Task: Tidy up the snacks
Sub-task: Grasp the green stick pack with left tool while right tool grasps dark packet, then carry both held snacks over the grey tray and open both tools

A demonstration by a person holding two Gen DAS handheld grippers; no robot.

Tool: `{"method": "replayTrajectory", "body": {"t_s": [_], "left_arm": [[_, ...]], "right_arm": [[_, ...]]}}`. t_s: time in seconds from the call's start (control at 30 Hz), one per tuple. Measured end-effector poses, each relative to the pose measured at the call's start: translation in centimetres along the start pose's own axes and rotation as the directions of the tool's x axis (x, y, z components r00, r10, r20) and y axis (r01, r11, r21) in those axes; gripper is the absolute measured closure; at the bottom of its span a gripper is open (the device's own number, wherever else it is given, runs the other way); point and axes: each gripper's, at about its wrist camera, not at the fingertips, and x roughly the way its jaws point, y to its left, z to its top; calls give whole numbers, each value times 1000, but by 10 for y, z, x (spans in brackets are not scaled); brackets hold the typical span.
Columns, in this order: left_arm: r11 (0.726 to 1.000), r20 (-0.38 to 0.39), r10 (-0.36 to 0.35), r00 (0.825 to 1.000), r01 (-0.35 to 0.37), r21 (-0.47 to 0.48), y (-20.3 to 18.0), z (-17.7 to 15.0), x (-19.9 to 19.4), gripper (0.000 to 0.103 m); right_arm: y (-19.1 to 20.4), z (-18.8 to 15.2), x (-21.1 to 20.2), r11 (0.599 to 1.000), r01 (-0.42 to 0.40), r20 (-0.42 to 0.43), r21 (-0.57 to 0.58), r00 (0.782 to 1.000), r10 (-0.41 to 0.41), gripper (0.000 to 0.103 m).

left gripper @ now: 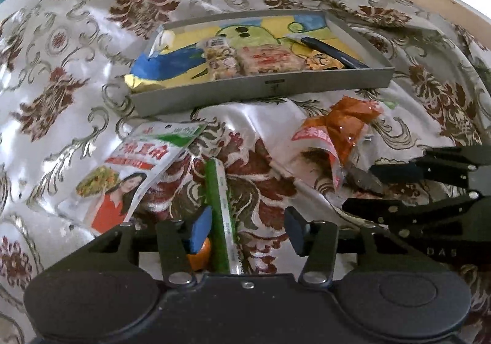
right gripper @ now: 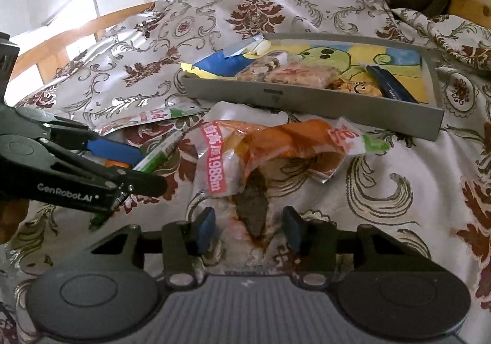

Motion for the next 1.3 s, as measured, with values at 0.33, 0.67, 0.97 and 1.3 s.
{"method": "replayTrajectory", "body": {"t_s": [0.33,0.67,0.97,1.3], "left_arm": [[999,-32,37,999,-37,9,-11,-3,4,51],[990,-78,-14,997,3,-140,3,-22,1,54],[964,-76,-39,996,17,-266,17,-22,-5,84],[897,-56,-72,996,41,-441,22,-42,-29,85]], "right_arm": [[-4,-3,7,1000,-4,4,4,1000,4,43],[4,-6,9,1000,6,8,-27,1000,-6,36],[11,-5,5,997,46,-3,-54,999,-46,50],[20,-12,-32,1000,8,-17,-30,1000,-8,50]]}}
